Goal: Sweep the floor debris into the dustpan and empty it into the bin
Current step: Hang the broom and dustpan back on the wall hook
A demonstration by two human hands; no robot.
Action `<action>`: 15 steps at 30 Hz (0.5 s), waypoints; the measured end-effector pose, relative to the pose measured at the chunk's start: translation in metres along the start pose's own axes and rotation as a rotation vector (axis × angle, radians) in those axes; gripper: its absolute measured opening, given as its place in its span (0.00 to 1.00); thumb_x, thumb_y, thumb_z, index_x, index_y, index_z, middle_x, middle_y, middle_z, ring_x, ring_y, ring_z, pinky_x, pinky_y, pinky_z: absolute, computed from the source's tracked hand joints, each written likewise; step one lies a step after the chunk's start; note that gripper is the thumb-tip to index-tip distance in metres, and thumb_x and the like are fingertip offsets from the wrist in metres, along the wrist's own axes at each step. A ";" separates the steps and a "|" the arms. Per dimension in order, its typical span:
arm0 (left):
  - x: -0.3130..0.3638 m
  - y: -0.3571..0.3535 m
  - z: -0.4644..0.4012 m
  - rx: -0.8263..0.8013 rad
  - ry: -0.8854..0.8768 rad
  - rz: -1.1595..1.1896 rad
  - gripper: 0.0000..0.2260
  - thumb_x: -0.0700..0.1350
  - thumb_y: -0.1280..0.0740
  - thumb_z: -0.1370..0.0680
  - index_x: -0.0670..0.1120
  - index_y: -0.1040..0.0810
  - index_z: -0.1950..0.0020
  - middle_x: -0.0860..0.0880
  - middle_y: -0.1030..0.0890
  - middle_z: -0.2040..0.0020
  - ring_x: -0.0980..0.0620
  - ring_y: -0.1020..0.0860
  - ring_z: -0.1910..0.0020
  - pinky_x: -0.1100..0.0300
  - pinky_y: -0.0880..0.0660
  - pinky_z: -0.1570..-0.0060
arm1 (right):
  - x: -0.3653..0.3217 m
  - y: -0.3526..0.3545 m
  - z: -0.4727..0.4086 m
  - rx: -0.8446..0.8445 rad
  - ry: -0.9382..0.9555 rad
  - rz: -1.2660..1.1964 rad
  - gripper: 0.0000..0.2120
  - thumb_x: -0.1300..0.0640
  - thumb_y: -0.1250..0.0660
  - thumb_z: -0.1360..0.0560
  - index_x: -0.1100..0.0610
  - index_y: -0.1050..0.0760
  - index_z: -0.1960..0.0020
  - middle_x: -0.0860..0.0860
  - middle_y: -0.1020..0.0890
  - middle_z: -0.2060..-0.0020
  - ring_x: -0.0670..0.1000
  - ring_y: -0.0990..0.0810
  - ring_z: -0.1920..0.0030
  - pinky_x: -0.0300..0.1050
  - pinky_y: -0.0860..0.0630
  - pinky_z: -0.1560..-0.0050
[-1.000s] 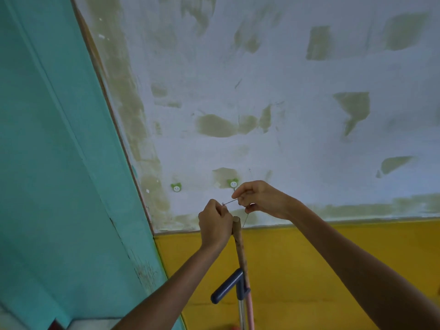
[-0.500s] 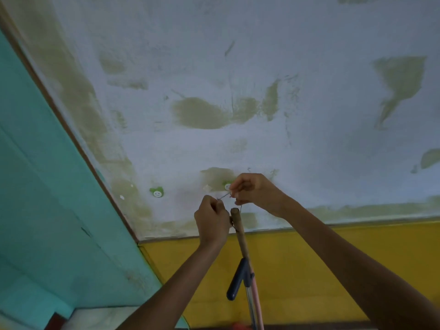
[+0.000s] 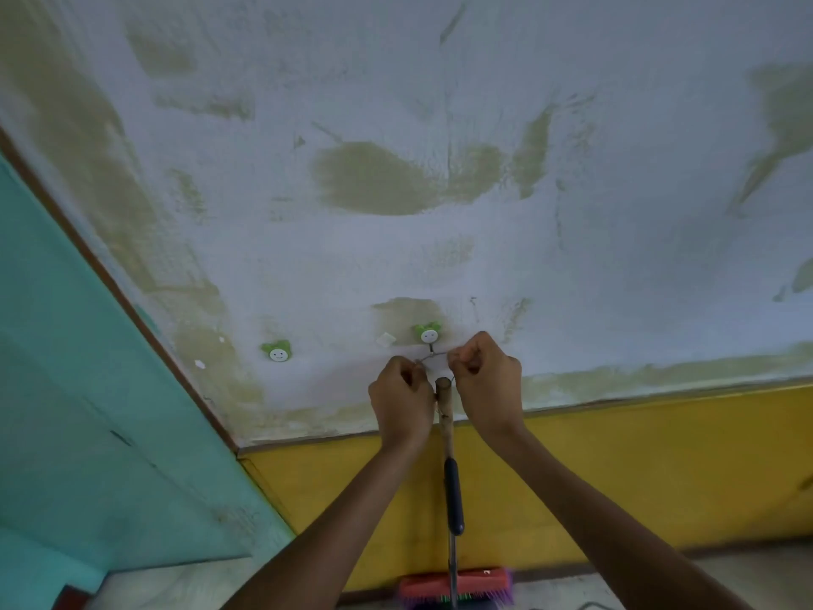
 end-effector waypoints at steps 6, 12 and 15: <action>-0.006 -0.005 0.009 -0.059 -0.078 -0.085 0.10 0.40 0.34 0.21 0.41 0.20 0.63 0.50 0.20 0.70 0.58 0.27 0.74 0.69 0.35 0.75 | 0.007 -0.020 0.016 -0.062 -0.063 -0.060 0.11 0.65 0.33 0.24 0.57 0.31 0.62 0.51 0.19 0.67 0.51 0.19 0.67 0.54 0.21 0.69; 0.003 0.001 0.006 -0.146 -0.101 -0.201 0.08 0.39 0.35 0.24 0.42 0.21 0.63 0.48 0.20 0.69 0.51 0.23 0.71 0.55 0.27 0.72 | 0.007 -0.019 0.012 -0.102 -0.044 -0.073 0.07 0.67 0.31 0.26 0.59 0.26 0.60 0.51 0.18 0.65 0.45 0.18 0.62 0.41 0.20 0.63; 0.012 0.006 0.001 -0.196 -0.082 -0.272 0.07 0.41 0.32 0.27 0.43 0.18 0.64 0.50 0.18 0.69 0.53 0.22 0.70 0.57 0.25 0.69 | 0.004 -0.013 0.008 -0.101 -0.022 -0.047 0.06 0.67 0.30 0.27 0.61 0.25 0.60 0.52 0.18 0.65 0.46 0.18 0.62 0.39 0.21 0.64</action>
Point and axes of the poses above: each hand's wrist, its own z-axis away from the middle knuckle, its own y-axis out of the back of the hand, x = y × z, the point moved 2 cm from there along -z, towards the middle knuckle
